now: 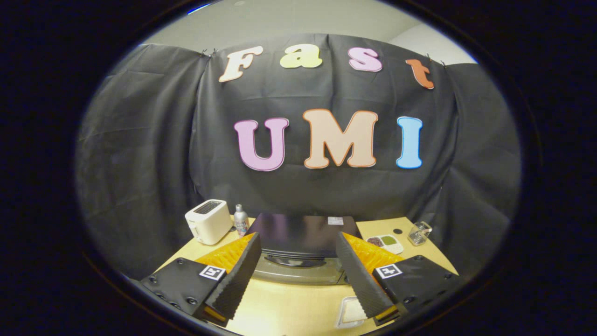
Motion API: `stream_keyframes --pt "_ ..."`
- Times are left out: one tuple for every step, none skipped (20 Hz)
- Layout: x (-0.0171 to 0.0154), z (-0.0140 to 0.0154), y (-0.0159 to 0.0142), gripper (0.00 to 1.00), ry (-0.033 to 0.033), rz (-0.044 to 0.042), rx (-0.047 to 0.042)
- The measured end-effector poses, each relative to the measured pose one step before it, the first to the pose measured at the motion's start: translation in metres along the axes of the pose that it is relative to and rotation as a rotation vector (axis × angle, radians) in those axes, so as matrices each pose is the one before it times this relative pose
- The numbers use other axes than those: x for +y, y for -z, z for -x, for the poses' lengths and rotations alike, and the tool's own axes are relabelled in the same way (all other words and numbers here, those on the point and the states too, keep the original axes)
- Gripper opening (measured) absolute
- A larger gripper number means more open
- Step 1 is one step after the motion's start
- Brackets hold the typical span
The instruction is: Open the toaster oven, put the food inside, and close the toaster oven door.
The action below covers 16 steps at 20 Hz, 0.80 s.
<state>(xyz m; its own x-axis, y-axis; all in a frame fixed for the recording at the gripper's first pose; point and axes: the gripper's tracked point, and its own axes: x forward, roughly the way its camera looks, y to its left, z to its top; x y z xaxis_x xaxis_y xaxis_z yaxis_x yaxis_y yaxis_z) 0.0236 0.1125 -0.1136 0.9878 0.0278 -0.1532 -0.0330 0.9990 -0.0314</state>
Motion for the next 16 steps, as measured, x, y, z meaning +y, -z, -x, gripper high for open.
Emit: stream_keyframes --pt "0.00663 -0.00935 0.00827 1.00 0.00232 -0.00071 0.01247" --pt "0.00474 -0.00935 0.00703 1.00 0.01116 0.00135 0.01413" --pt "0.00383 -0.00822 0.00531 1.00 0.00867 0.00175 0.00611" --pt "0.00410 -0.01182 0.00786 1.00 0.00758 -0.00094 0.00767" --pt "0.00353 -0.01166 0.00638 1.00 0.00786 -0.00199 0.00247" --pt "0.00189 -0.01233 0.00572 1.00 0.01250 -0.00277 -0.00186" --pt "0.00332 -0.01225 0.00831 1.00 0.00296 -0.00989 0.00466" --pt "0.00264 -0.01074 0.01007 1.00 0.00582 -0.01063 0.00047" --pt "-0.00133 -0.00991 0.00822 1.00 0.01102 -0.01009 0.00558" --pt "-0.00269 -0.00734 0.00975 1.00 0.01460 -0.00509 0.00586" --pt "-0.00405 -0.00859 0.00724 1.00 0.02031 -0.00174 0.00141" --pt "-0.00428 -0.00866 0.00644 1.00 0.01816 -0.00463 0.00305" --pt "-0.00137 -0.00703 0.00562 1.00 0.00796 -0.00861 0.00031" --pt "-0.00073 -0.00506 0.00501 1.00 0.00714 -0.00798 -0.00244" --pt "-0.00189 -0.00530 0.00406 1.00 0.00753 -0.00514 0.00270" --pt "-0.00220 -0.00466 0.00614 1.00 0.01042 -0.00073 0.00515"
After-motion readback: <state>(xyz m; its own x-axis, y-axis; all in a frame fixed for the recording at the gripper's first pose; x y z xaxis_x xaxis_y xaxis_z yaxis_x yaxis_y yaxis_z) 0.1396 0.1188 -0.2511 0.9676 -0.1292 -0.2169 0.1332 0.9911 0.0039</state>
